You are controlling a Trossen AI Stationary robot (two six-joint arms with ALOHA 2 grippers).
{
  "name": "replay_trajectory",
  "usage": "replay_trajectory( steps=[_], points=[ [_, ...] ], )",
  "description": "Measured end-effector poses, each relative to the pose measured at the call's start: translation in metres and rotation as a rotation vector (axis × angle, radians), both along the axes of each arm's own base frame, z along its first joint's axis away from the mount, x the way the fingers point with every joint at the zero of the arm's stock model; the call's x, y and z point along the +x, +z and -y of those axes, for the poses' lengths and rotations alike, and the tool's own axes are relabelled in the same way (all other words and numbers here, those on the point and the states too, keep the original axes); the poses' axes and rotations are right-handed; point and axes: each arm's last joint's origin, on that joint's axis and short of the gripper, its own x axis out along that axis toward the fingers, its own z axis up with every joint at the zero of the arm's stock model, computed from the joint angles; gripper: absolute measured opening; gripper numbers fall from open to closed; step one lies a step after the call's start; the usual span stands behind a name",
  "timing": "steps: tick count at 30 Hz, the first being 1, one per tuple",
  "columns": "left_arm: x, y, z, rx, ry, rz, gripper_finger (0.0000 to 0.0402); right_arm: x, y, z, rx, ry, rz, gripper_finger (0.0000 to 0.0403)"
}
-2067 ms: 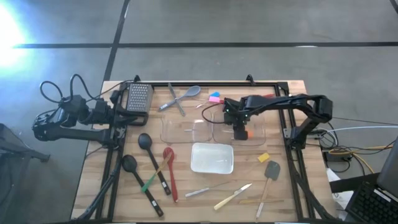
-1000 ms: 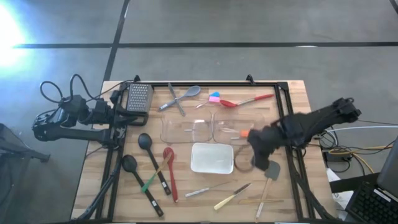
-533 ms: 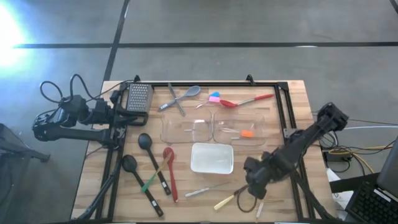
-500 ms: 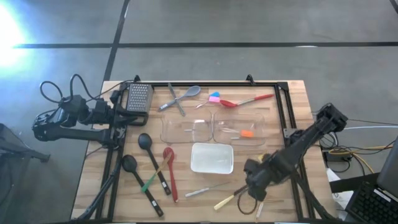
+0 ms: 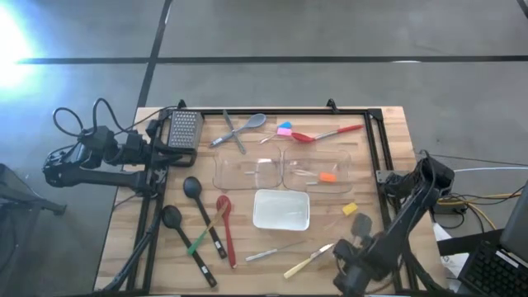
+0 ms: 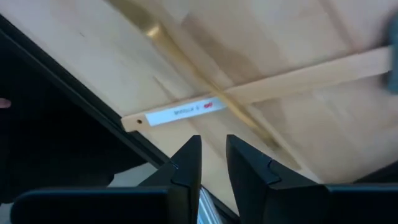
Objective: Pick & Place Kitchen Items
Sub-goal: Put the gold knife into the white bin
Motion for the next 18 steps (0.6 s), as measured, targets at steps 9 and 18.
replay_trajectory(
  steps=[9, 18],
  points=[
    [0.0, 0.0, 0.0, 0.0, 0.0, 0.0, 0.0058, -0.002, -0.018, -0.008, -0.045, 0.006, -0.036, 0.0128],
    [0.0, 0.0, 0.0, 0.0, 0.0, 0.0, 0.0058, -0.003, -0.042, -0.01, -0.098, 0.075, -0.133, 0.0171]
  ],
)
